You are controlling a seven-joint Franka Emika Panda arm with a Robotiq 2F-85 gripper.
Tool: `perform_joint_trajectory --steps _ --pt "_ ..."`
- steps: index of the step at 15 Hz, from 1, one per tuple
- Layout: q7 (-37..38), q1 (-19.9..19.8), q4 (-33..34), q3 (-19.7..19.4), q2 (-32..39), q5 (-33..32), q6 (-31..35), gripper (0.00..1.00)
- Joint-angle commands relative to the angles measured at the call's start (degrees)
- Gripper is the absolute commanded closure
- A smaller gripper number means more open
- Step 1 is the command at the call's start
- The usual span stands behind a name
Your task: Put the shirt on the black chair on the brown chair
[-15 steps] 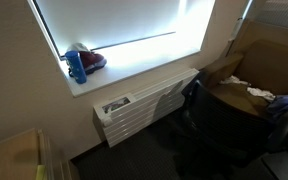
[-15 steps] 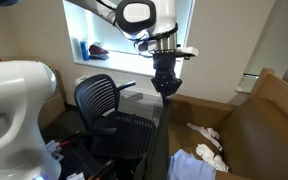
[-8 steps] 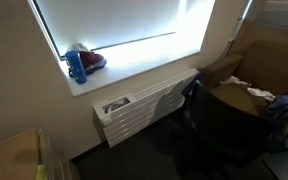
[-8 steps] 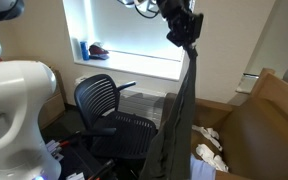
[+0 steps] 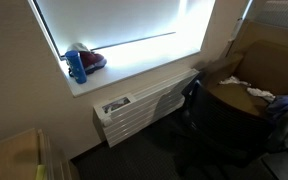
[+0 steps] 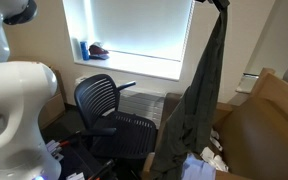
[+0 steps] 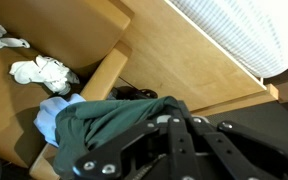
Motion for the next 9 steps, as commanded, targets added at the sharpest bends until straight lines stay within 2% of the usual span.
perform_joint_trajectory --steps 1,2,6,9 --pt "2.32 -2.8 -0.83 1.8 2.85 5.08 4.11 1.0" --pt "2.89 -2.99 -0.74 2.19 2.83 7.27 7.08 1.0" --pt "1.75 -8.34 4.76 4.31 2.3 16.12 15.57 1.0" --pt "1.79 -15.56 9.29 7.33 1.97 23.92 22.2 1.0"
